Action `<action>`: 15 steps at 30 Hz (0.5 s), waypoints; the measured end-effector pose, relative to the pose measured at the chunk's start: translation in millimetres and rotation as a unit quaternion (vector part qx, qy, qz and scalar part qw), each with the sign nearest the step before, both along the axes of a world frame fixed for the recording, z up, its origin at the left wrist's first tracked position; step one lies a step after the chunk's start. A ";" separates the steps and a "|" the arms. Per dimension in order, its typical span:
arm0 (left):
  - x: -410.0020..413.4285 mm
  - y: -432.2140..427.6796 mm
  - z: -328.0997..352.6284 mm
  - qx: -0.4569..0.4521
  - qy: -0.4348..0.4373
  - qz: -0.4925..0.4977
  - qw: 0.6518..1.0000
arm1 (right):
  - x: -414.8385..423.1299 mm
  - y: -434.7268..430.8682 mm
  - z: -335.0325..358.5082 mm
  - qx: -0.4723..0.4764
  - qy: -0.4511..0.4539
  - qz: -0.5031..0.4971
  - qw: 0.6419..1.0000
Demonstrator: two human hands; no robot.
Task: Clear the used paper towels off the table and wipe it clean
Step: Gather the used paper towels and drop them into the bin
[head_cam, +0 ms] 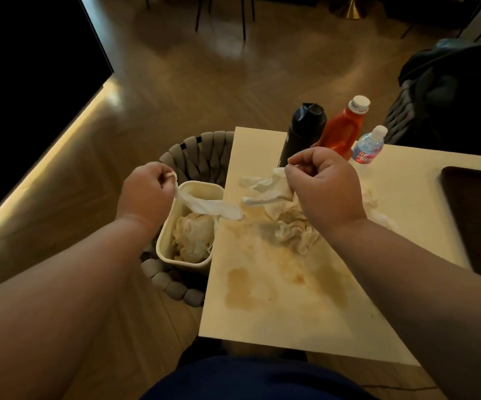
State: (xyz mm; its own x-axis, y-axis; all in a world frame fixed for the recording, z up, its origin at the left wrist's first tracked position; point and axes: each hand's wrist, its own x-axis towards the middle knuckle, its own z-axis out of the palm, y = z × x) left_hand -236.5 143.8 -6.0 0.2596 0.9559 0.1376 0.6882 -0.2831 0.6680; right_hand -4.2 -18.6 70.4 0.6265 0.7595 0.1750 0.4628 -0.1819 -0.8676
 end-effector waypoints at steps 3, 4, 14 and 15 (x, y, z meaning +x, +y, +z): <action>-2.0 -0.5 -30.9 -0.024 0.041 0.006 0.999 | -4.0 6.4 -1.5 -0.004 0.002 0.001 1.000; -0.5 -4.1 -41.5 -0.044 0.065 0.006 0.997 | -4.9 7.2 -3.0 -0.007 0.002 0.001 1.000; 20.3 -21.6 -126.3 -0.180 0.278 -0.094 0.939 | -6.7 4.0 -25.9 -0.039 0.002 -0.021 0.999; 24.8 -20.1 -126.6 -0.165 0.265 -0.091 0.946 | -5.4 2.8 -27.2 -0.041 0.000 -0.022 0.999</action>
State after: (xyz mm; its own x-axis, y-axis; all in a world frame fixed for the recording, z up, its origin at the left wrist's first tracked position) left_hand -211.6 123.7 -132.6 0.3726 0.8574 -0.3549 0.9110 -0.2651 0.3161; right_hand -9.6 -15.8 43.2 0.6601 0.7426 0.1131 0.4527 -0.2731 -0.8488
